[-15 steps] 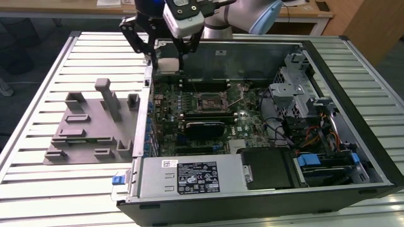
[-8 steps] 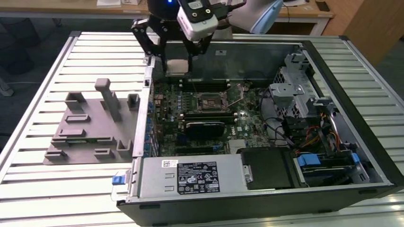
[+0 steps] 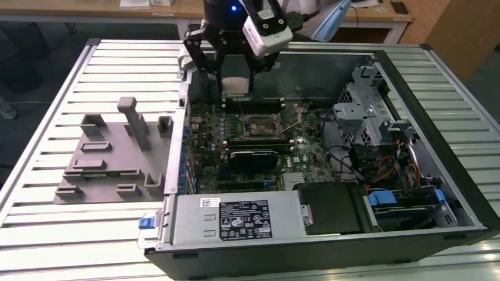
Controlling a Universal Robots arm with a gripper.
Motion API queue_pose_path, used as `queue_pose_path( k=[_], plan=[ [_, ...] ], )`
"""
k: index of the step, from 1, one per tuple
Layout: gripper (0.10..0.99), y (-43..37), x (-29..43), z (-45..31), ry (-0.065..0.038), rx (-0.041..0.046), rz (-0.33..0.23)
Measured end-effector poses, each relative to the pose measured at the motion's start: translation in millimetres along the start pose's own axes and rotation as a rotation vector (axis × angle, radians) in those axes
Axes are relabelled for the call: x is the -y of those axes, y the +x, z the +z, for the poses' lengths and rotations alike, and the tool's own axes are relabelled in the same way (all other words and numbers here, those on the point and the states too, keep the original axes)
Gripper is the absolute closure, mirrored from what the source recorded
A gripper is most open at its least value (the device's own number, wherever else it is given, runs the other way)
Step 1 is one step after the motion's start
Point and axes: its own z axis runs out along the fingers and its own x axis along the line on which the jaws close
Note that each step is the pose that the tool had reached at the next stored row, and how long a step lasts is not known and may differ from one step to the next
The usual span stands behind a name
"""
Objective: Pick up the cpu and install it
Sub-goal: 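Pick up the cpu and move it towards the insertion slot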
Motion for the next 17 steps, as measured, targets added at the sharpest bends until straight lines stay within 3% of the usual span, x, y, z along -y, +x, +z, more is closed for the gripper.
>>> queue_pose_path(
  k=[6, 17],
  plan=[
    [0.545, -12.6, 0.0, 8.9, 0.0, -0.0006, 0.0],
    [0.545, -25.9, -0.1, 28.3, 0.0, -0.0019, 0.0]
  ],
)
